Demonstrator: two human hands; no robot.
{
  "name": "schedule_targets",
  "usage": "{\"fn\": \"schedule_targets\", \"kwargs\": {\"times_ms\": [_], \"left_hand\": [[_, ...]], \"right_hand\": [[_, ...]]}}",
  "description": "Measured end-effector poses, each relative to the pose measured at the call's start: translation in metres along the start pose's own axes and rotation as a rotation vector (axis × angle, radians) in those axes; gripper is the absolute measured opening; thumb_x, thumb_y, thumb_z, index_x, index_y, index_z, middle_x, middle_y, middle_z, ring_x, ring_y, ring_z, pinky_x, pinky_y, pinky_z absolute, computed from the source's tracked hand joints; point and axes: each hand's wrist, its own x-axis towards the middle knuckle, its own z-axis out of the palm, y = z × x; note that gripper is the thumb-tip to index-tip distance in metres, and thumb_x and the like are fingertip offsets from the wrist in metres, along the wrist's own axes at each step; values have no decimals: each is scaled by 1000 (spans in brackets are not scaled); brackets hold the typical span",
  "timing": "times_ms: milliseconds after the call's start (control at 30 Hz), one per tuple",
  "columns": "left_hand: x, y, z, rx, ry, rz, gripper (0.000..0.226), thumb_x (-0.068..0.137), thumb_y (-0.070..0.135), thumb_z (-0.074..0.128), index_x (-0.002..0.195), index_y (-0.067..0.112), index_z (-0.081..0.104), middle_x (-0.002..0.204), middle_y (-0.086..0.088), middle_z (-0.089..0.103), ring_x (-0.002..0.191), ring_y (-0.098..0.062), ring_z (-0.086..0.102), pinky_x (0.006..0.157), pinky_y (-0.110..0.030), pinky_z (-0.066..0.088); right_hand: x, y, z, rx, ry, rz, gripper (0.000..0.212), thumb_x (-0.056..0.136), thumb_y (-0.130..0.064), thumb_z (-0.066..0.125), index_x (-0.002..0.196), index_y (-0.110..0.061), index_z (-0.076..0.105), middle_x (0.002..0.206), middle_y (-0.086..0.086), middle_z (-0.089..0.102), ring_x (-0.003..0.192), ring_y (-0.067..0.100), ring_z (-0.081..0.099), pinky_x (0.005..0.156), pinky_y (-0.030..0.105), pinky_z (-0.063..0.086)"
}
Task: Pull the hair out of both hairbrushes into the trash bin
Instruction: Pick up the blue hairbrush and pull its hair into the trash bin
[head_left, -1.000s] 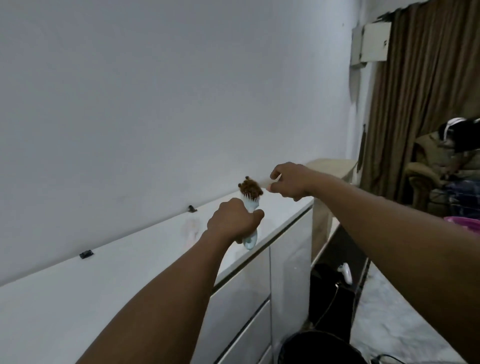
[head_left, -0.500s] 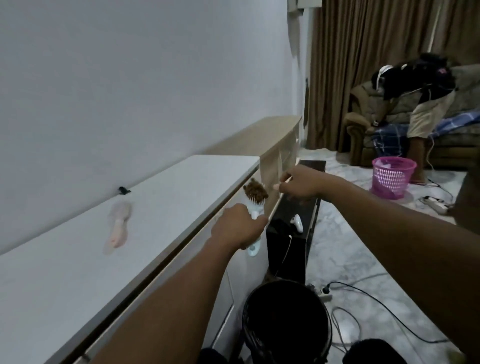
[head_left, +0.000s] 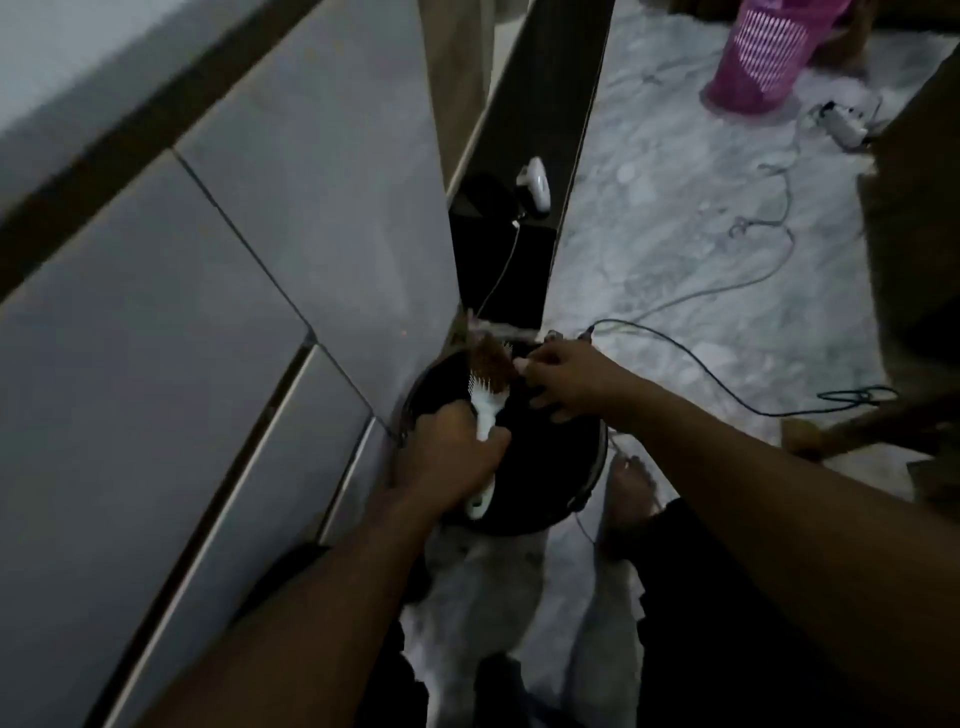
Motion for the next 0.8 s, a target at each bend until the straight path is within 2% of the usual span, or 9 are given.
{"fn": "schedule_targets", "kwargs": {"times_ms": [133, 233, 333, 467, 533, 633, 667, 733, 800], "left_hand": [[31, -39, 46, -58, -45, -82, 32, 78, 42, 62, 62, 23, 43, 63, 4, 56, 62, -19, 58, 50, -29, 32], [51, -64, 73, -119, -73, -122, 33, 81, 39, 65, 63, 21, 43, 59, 7, 54, 53, -9, 52, 49, -27, 35], [61, -80, 96, -209, -106, -164, 33, 80, 35, 68, 66, 19, 43, 57, 7, 50, 51, -8, 46, 51, -28, 39], [81, -77, 112, -271, -148, -155, 34, 80, 27, 70, 66, 20, 40, 55, 8, 46, 47, -2, 46, 45, -13, 37], [91, -73, 113, -293, -144, -135, 35, 79, 24, 72, 69, 19, 39, 57, 5, 47, 45, -5, 47, 43, -18, 39], [96, -71, 116, -360, -184, -206, 30, 79, 24, 71, 74, 16, 42, 64, -7, 56, 48, -20, 59, 45, -37, 52], [97, -70, 118, -396, -203, -245, 28, 81, 25, 70, 74, 16, 44, 65, -7, 58, 46, -20, 59, 44, -36, 52], [98, -69, 123, -469, -241, -330, 26, 85, 26, 66, 72, 21, 44, 58, -1, 56, 41, -14, 56, 39, -27, 47], [99, -69, 129, -529, -264, -399, 21, 90, 30, 58, 75, 21, 47, 56, 2, 55, 41, -14, 55, 44, -26, 46]], "right_hand": [[49, 52, 33, 179, -16, 102, 26, 99, -37, 57, 115, -18, 61, 108, 3, 68, 96, 21, 72, 81, 42, 61], [81, 87, 52, 323, 10, 180, 30, 99, -35, 58, 117, -12, 65, 110, 7, 70, 92, 20, 72, 80, 42, 60], [105, 106, 63, 421, 5, 253, 33, 98, -34, 60, 112, -6, 70, 101, 9, 70, 83, 20, 69, 69, 33, 57], [132, 104, 62, 416, 32, 254, 34, 95, -35, 65, 105, -3, 72, 86, 7, 65, 73, 18, 63, 70, 35, 57], [139, 105, 58, 418, 57, 248, 30, 93, -33, 69, 97, -3, 73, 76, 3, 65, 68, 16, 62, 69, 35, 57], [141, 112, 53, 425, 56, 259, 23, 89, -28, 73, 82, -7, 71, 63, 1, 66, 58, 12, 62, 59, 28, 54], [142, 115, 53, 423, 57, 264, 21, 89, -26, 74, 79, -7, 70, 60, 2, 66, 56, 12, 61, 56, 25, 54], [143, 119, 54, 416, 80, 272, 19, 88, -21, 74, 82, -3, 71, 63, 8, 64, 57, 16, 59, 54, 23, 54], [144, 122, 55, 383, 109, 255, 18, 88, -18, 75, 83, -1, 70, 67, 12, 62, 61, 21, 57, 56, 25, 53]]}}
